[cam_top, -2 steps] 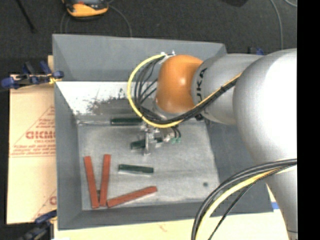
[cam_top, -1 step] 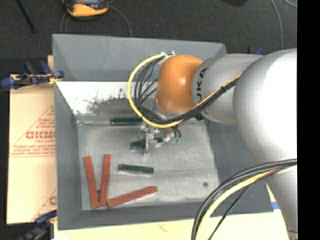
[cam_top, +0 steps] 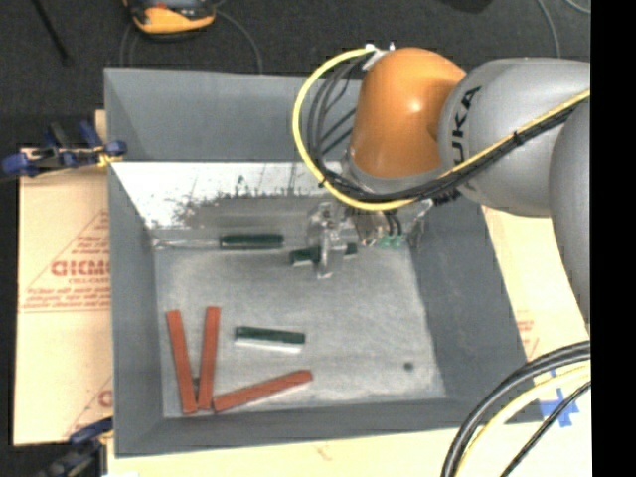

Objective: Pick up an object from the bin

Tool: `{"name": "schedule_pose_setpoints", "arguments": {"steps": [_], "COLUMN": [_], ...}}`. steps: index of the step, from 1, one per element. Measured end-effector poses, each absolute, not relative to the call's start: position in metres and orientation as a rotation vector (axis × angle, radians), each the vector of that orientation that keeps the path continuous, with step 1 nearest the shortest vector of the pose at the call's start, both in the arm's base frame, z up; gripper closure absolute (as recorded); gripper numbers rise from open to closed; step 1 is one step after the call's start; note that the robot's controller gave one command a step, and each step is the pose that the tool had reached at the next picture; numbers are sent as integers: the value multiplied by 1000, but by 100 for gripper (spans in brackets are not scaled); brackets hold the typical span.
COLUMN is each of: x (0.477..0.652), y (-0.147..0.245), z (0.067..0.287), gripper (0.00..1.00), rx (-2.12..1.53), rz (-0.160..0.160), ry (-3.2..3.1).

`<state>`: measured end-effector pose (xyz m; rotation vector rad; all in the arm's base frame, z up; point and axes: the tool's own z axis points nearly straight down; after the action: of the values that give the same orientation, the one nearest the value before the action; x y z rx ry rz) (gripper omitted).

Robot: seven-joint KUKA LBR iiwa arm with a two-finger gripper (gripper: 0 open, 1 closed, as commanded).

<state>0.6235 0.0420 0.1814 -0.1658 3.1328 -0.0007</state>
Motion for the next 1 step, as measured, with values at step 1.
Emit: {"name": "schedule_pose_setpoints", "arguments": {"steps": [1], "x": [624], "y": [42], "z": [181], "gripper": [100], "rx": [-167], "rz": [-1], "ry": [3133]}}
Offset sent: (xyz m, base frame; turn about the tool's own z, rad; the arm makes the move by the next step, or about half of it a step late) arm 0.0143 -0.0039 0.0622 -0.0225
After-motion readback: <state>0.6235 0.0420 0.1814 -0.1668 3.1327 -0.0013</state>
